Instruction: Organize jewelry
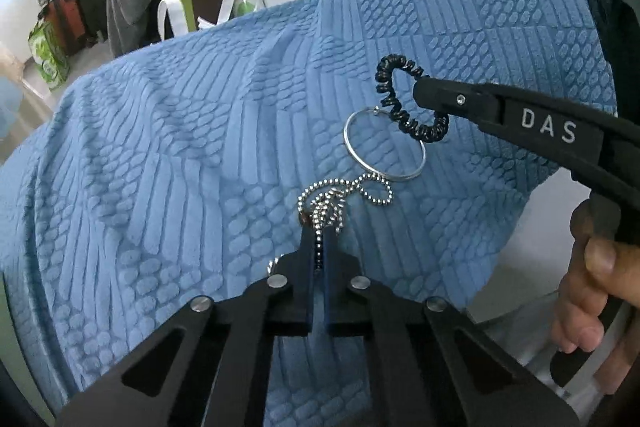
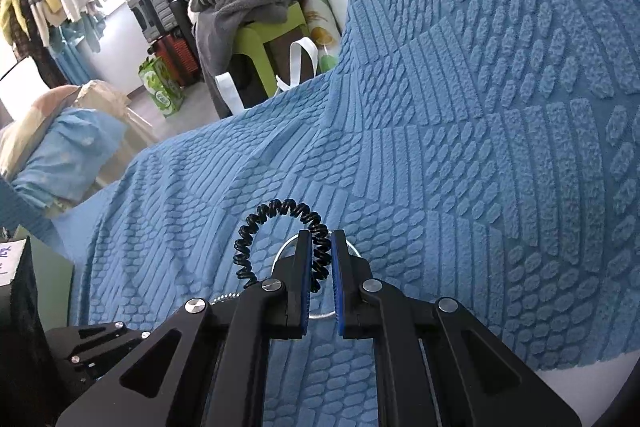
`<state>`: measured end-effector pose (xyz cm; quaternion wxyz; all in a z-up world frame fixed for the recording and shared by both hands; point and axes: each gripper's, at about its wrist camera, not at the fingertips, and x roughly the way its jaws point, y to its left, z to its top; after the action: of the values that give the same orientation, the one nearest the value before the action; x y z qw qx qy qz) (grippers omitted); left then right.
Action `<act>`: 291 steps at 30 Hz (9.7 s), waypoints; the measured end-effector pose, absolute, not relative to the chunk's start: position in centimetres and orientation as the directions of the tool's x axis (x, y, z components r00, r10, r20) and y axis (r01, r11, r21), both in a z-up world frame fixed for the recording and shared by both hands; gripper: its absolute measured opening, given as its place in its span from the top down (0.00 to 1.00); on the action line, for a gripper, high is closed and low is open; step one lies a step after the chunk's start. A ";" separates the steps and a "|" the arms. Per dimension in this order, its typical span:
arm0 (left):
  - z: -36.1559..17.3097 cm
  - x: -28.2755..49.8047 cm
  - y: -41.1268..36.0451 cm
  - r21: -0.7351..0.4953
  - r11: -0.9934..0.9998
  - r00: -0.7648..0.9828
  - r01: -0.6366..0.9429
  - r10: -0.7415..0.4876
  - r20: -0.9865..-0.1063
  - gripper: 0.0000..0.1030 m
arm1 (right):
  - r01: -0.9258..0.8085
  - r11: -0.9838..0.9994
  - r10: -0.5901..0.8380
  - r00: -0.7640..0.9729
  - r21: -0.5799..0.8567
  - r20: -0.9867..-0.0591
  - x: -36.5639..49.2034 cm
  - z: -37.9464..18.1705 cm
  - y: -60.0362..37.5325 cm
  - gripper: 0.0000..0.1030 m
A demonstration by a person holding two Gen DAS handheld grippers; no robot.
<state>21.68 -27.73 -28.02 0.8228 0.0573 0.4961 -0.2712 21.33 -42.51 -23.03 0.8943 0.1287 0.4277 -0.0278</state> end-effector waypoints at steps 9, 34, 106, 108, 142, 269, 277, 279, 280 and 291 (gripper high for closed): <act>-24.1 20.4 -22.5 -0.328 0.874 0.428 0.359 -0.467 -0.774 0.98 | 0.107 0.974 0.086 0.636 0.198 -0.767 20.2 -21.8 -40.4 0.93; -8.2 18.3 -7.1 -0.352 0.910 0.615 0.219 -0.409 -0.675 0.98 | -0.100 0.974 0.216 0.686 0.204 -0.695 17.7 -9.6 -28.7 0.93; -5.9 12.0 6.2 -0.316 0.949 0.735 0.018 -0.227 -0.639 0.41 | -0.366 0.915 0.392 0.705 0.170 -0.592 15.1 -3.3 -14.6 0.73; -5.7 12.1 5.4 -0.322 0.946 0.737 0.028 -0.238 -0.633 0.41 | -0.342 0.926 0.369 0.728 0.160 -0.578 15.0 -2.6 -16.1 0.73; -11.4 15.0 -5.0 -0.217 0.974 0.654 0.072 -0.210 -0.727 0.41 | -0.059 0.995 0.102 0.612 0.084 -0.784 20.7 -25.2 -41.1 0.33; -2.5 8.1 13.2 -0.224 0.970 0.770 -0.093 -0.072 -0.634 0.18 | -0.373 0.921 0.370 0.739 0.115 -0.563 13.5 2.6 -8.7 0.00; 1.3 5.7 11.5 -0.173 0.983 0.821 -0.054 -0.055 -0.569 0.17 | -0.325 0.939 0.336 0.810 0.110 -0.480 9.0 6.4 -11.0 0.00; 2.2 4.9 10.9 -0.151 0.988 0.836 -0.040 -0.049 -0.546 0.17 | -0.316 0.943 0.327 0.817 0.106 -0.474 8.2 6.5 -11.3 0.00; 2.6 4.6 10.8 -0.143 0.989 0.841 -0.036 -0.047 -0.539 0.17 | -0.310 0.944 0.324 0.822 0.110 -0.469 7.9 6.3 -11.4 0.00; 3.5 2.4 8.8 -0.085 0.996 0.856 -0.014 -0.032 -0.516 0.17 | -0.235 0.969 0.247 0.874 0.081 -0.419 4.0 5.9 -14.3 0.00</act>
<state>2.40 8.84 3.47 0.9623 -0.0429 0.2685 -0.0046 4.00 -14.26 5.88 0.9678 0.0137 0.2183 0.1247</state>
